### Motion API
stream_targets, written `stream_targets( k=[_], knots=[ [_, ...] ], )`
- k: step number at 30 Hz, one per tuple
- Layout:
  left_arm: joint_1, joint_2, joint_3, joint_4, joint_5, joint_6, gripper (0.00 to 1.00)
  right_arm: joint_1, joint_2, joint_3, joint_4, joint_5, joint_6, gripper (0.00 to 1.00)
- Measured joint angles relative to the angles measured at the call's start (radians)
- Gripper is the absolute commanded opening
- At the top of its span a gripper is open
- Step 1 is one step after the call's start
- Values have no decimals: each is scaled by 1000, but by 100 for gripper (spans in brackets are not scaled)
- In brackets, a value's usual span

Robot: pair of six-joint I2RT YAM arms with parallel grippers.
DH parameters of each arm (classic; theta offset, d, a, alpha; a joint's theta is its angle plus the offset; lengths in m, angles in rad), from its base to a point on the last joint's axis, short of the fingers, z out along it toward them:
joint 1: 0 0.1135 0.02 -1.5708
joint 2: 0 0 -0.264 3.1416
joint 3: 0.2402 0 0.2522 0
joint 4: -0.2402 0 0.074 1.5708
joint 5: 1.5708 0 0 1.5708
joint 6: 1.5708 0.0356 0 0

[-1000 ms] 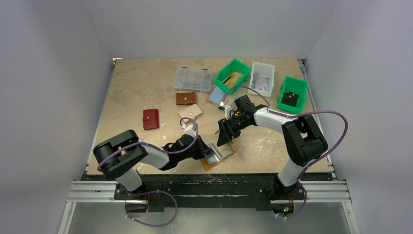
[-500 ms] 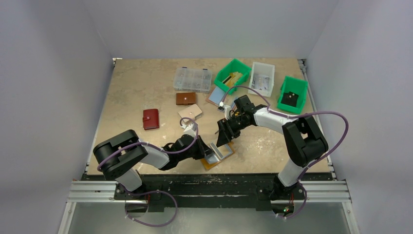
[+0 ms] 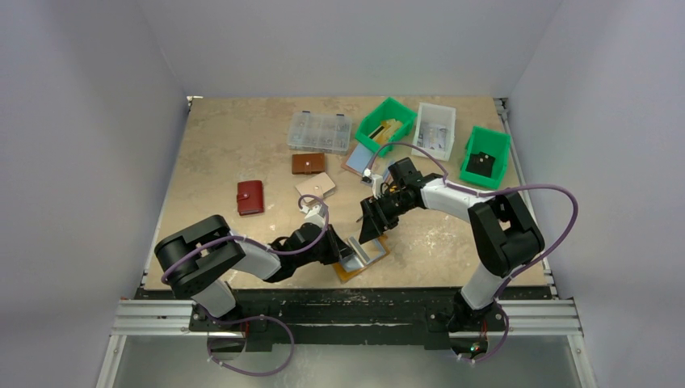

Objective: Take the credit cards out of the card holder
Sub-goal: Remove the credit card from the card holder.

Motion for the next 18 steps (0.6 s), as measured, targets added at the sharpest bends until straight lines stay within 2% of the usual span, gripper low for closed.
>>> stream_targets(
  k=[5, 12, 18],
  knots=[
    [0, 0, 0, 0, 0, 0, 4, 0, 0, 0, -3, -4, -2, 67],
    [0, 0, 0, 0, 0, 0, 4, -5, 3, 0, -16, -40, -22, 57],
    [2, 0, 0, -1, 7, 0, 5, -13, 3, 0, -26, -92, -52, 53]
  ],
)
